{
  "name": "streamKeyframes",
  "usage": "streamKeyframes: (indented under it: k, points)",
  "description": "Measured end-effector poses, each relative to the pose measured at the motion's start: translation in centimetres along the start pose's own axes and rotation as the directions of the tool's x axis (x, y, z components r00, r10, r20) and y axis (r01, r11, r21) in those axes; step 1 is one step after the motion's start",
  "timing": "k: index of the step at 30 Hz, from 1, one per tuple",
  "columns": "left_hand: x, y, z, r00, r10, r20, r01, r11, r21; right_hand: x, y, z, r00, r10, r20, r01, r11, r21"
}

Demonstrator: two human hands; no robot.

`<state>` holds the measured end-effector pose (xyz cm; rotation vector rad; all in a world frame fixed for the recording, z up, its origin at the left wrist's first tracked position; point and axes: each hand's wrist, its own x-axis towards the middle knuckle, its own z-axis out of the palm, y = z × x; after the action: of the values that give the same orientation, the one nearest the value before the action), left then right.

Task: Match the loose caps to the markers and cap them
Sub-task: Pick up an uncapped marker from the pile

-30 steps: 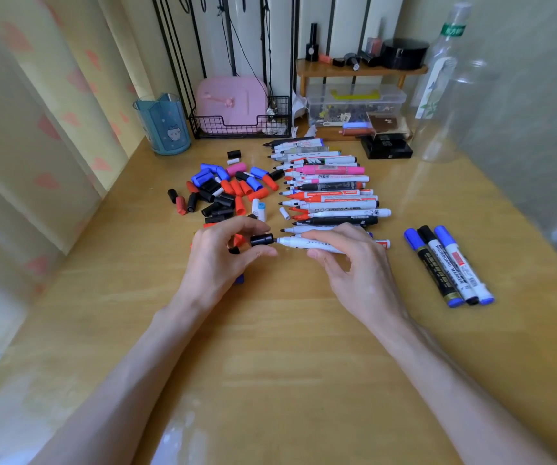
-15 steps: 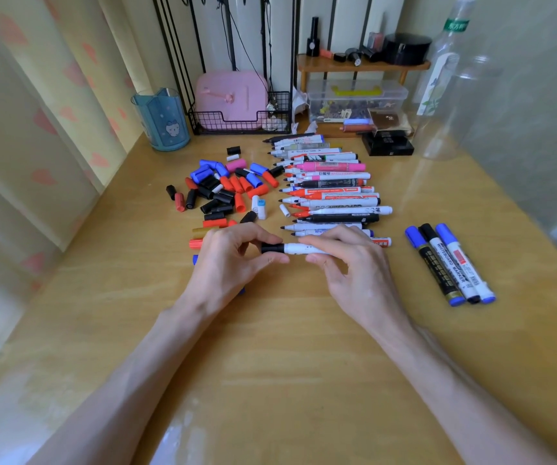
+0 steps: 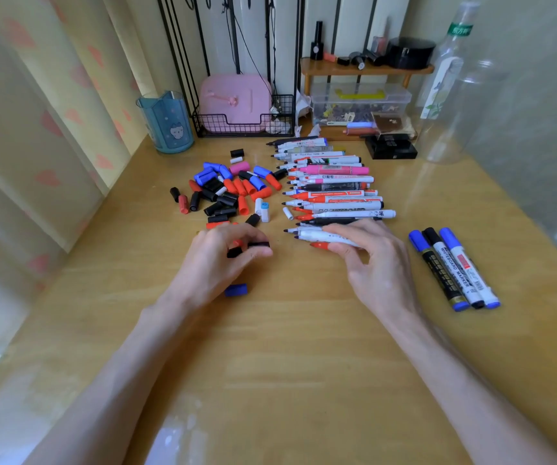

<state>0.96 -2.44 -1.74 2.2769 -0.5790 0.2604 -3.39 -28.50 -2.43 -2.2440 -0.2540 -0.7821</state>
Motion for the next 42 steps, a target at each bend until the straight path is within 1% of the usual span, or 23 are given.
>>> streamKeyframes:
  k: [3,5,8,13,15,17,19,20,21,23,25,27,28,32,36,39,42]
  points:
    - [0.0,-0.6,0.5,0.993,0.112,0.046,-0.117,0.985,0.13,-0.4,0.0,0.5,0.999,0.02,0.051,-0.02,1.0,-0.003]
    - [-0.1,-1.0,0.8,0.99,0.131,0.045,-0.137,0.979,0.152,-0.5,-0.1,0.7,0.998,0.023,0.059,-0.023,1.0,0.004]
    - [0.0,-1.1,1.0,0.995,0.095,-0.02,-0.091,0.986,0.139,-0.5,-0.4,0.7,0.997,0.029,0.065,-0.029,1.0,0.002]
    - [2.9,-1.1,1.6,0.979,0.004,-0.206,0.031,0.985,0.167,-0.2,-0.5,0.5,0.998,0.053,0.034,-0.053,0.999,0.006]
    - [4.4,-1.3,2.3,0.978,-0.022,-0.208,0.063,0.979,0.192,-0.2,-0.5,0.4,0.998,0.057,0.027,-0.057,0.998,0.006]
    - [5.6,-1.3,2.9,0.983,-0.048,-0.179,0.094,0.961,0.261,-0.3,-0.5,0.4,0.998,0.058,0.018,-0.058,0.998,0.004]
    - [6.3,-1.3,3.1,0.983,-0.035,-0.181,0.094,0.942,0.323,-0.3,-0.4,0.4,0.998,0.059,0.014,-0.059,0.998,0.007]
    - [6.4,-1.3,2.9,0.981,-0.022,-0.191,0.085,0.941,0.327,-0.3,-0.4,0.4,0.998,0.061,0.015,-0.061,0.998,0.007]
    - [6.3,-1.2,2.7,0.98,-0.024,-0.199,0.085,0.949,0.303,-0.3,-0.4,0.4,0.998,0.061,0.015,-0.061,0.998,0.007]
    - [5.6,-1.1,1.9,0.977,-0.095,-0.193,0.129,0.976,0.174,-0.2,-0.3,0.4,0.998,0.057,0.011,-0.057,0.998,0.007]
    - [4.6,-1.0,1.2,0.978,-0.165,-0.128,0.166,0.986,0.003,-0.1,-0.3,0.4,0.998,0.058,0.007,-0.058,0.998,0.006]
    - [3.4,-0.7,0.5,0.984,-0.175,-0.034,0.168,0.974,-0.152,-0.1,-0.4,0.5,0.998,0.059,0.011,-0.059,0.998,0.008]
    - [2.8,-0.6,0.3,0.986,-0.165,0.001,0.161,0.966,-0.2,-0.2,-0.4,0.6,0.998,0.058,0.016,-0.058,0.998,0.009]
    - [1.2,-0.6,-0.2,0.994,-0.101,0.043,0.108,0.97,-0.216,-0.3,-0.3,0.8,0.998,0.051,0.042,-0.051,0.999,0.003]
    - [1.1,0.0,-0.2,0.997,-0.033,0.064,0.045,0.978,-0.204,-0.5,-0.6,0.8,0.998,0.01,0.069,-0.012,1.0,0.028]
    - [1.0,0.2,-0.4,0.998,-0.006,0.062,0.019,0.979,-0.202,-0.5,-0.6,0.9,0.997,-0.013,0.082,0.01,0.999,0.037]
    - [0.8,0.5,-0.3,0.995,0.022,0.096,0.0,0.976,-0.216,-0.6,-0.7,1.1,0.994,-0.033,0.103,0.029,0.999,0.037]
